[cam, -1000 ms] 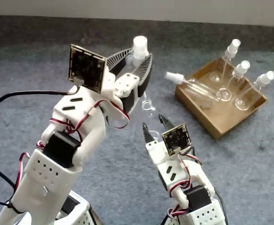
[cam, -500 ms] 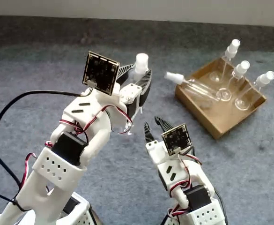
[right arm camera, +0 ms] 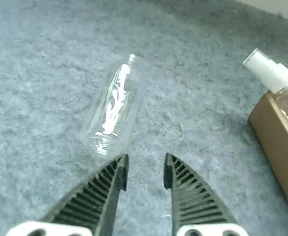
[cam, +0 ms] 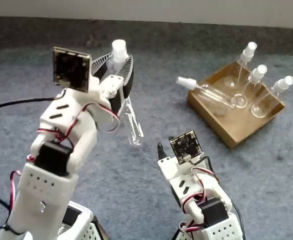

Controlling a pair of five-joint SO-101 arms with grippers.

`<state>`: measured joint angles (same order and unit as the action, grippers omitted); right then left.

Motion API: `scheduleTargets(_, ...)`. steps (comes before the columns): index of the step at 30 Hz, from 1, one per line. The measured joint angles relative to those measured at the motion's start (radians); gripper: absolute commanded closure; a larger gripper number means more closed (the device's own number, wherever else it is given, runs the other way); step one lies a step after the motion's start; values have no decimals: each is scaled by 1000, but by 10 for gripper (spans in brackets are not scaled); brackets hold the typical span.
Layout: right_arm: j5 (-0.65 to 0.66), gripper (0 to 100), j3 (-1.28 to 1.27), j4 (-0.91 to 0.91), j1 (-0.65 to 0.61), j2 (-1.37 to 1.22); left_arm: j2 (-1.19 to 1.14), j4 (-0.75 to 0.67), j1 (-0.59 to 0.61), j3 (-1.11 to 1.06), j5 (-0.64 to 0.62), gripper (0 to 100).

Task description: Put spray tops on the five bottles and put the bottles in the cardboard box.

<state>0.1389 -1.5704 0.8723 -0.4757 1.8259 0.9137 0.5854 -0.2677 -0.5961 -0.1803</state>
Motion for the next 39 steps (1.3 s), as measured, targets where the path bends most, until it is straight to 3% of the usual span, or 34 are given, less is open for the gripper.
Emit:
scheduleTargets(8,100,842,238,127,0,-172,218,140,-2,6,129,970)
scheduleTargets(19,55,839,931,365,0,-1071,276,311,14,8,141,970)
scheduleTargets(26,-51,838,1376,557,-35,-1587,279,322,144,8,198,970)
scheduleTargets(34,-81,834,1761,651,-157,-1944,279,322,265,8,204,970)
scheduleTargets(39,-81,721,1946,698,-172,-2154,279,322,308,8,204,970)
